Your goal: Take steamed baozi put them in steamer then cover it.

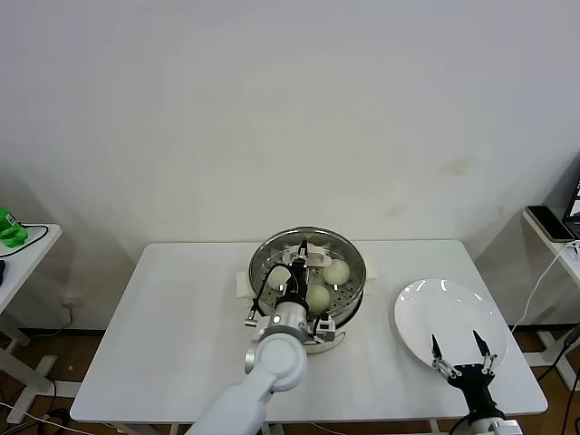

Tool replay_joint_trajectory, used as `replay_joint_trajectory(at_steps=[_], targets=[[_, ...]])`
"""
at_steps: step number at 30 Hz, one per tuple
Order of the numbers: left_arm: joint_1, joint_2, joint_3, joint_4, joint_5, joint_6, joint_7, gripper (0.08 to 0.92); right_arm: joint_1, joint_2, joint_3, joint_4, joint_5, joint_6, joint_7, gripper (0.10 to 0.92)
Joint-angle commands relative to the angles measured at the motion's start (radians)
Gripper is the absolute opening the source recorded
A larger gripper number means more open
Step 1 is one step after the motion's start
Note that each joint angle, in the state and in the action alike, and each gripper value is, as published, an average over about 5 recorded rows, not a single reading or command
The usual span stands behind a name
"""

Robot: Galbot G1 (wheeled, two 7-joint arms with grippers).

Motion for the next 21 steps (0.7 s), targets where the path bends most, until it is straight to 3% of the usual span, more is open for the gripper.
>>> replay_joint_trajectory(at_steps=[1, 16, 21], targets=[[0.002, 0.002, -0.001, 0.003, 0.008, -0.003, 0.0, 0.131, 0.0, 0.0, -0.002, 0.0, 0.002, 0.001, -0.001, 0.823], [0.008, -0.008, -0.005, 0.004, 0.016, -0.015, -0.009, 0.14, -0.002, 0.0, -0.006, 0.002, 0.007, 0.0, -0.004, 0.823], [0.012, -0.007, -0.008, -0.005, 0.019, -0.015, -0.009, 0.257, -0.002, 0.0, -0.007, 0.003, 0.008, -0.001, -0.005, 0.823]])
